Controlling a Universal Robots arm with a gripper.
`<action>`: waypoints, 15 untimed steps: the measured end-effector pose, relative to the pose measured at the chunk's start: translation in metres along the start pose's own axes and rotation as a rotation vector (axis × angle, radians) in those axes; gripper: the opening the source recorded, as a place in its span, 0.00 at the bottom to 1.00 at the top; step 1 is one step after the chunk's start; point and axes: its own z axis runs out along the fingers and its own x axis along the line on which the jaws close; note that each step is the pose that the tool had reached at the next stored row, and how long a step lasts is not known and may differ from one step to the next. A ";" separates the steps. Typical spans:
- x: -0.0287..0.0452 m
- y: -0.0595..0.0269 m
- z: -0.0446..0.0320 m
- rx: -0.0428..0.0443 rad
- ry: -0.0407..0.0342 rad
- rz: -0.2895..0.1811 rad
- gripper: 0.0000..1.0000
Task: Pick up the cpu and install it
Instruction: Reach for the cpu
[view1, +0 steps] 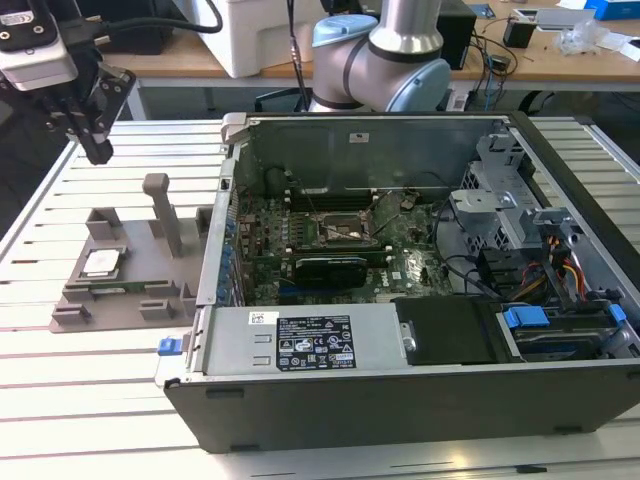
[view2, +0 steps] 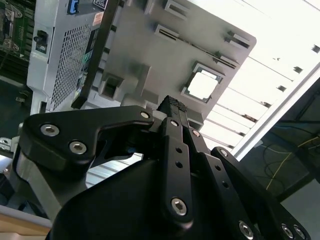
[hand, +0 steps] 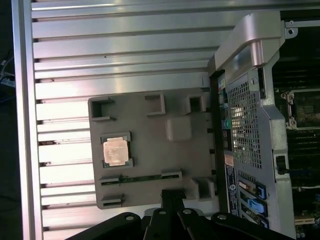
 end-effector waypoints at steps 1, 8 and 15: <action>0.0024 -0.0002 -0.0001 0.0000 0.0000 0.000 0.11; 0.0166 -0.0012 -0.0004 0.0000 0.0000 0.000 0.11; 0.0306 -0.0023 -0.0008 0.0000 0.0000 0.000 0.11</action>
